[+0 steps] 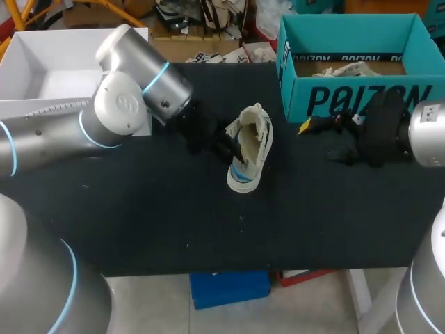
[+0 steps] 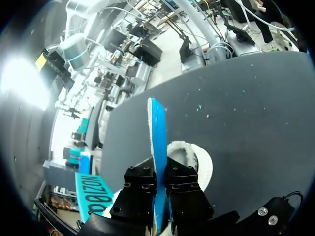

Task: Take the shoe out of the shoebox, open the shoe tongue, remove and reinsert the insole, then place the shoe into the shoebox

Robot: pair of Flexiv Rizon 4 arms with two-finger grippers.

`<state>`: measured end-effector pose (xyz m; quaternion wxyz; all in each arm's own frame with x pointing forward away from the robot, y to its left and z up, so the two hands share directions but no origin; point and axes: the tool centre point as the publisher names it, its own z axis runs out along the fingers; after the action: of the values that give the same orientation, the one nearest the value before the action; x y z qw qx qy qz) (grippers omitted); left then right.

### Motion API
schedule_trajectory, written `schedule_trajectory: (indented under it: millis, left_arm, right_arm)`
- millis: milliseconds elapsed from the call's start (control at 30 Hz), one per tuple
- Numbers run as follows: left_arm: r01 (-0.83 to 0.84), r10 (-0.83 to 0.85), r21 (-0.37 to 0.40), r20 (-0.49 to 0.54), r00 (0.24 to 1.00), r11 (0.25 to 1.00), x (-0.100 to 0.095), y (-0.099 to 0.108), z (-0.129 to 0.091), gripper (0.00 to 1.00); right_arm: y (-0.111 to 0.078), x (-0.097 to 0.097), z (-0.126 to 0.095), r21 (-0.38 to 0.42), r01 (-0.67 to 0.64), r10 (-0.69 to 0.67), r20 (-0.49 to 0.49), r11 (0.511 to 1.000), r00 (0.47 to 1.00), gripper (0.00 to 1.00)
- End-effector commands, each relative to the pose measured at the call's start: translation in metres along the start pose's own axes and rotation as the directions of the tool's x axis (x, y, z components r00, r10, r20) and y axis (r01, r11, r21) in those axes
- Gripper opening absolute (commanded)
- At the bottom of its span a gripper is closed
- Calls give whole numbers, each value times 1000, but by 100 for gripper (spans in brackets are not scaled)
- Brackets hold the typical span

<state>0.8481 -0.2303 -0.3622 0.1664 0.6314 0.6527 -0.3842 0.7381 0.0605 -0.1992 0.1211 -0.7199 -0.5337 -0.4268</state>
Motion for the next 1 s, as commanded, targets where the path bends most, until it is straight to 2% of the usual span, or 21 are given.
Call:
schedule_trajectory:
  millis: [33,667,1000]
  left_arm:
    - [2,-2,-13,-2,1000,1000,0,6,6,0]
    - [31,-33,-74,-23,999,997,-3,42,8,0]
    - [56,-60,-88,-50,997,995,-3,51,12,0]
  right_arm:
    - [0,0,-1,0,0,0,1,1000,1000,100]
    - [0,0,-1,0,0,0,1,1000,1000,100]
    - [0,0,-1,0,0,0,1,1000,1000,100]
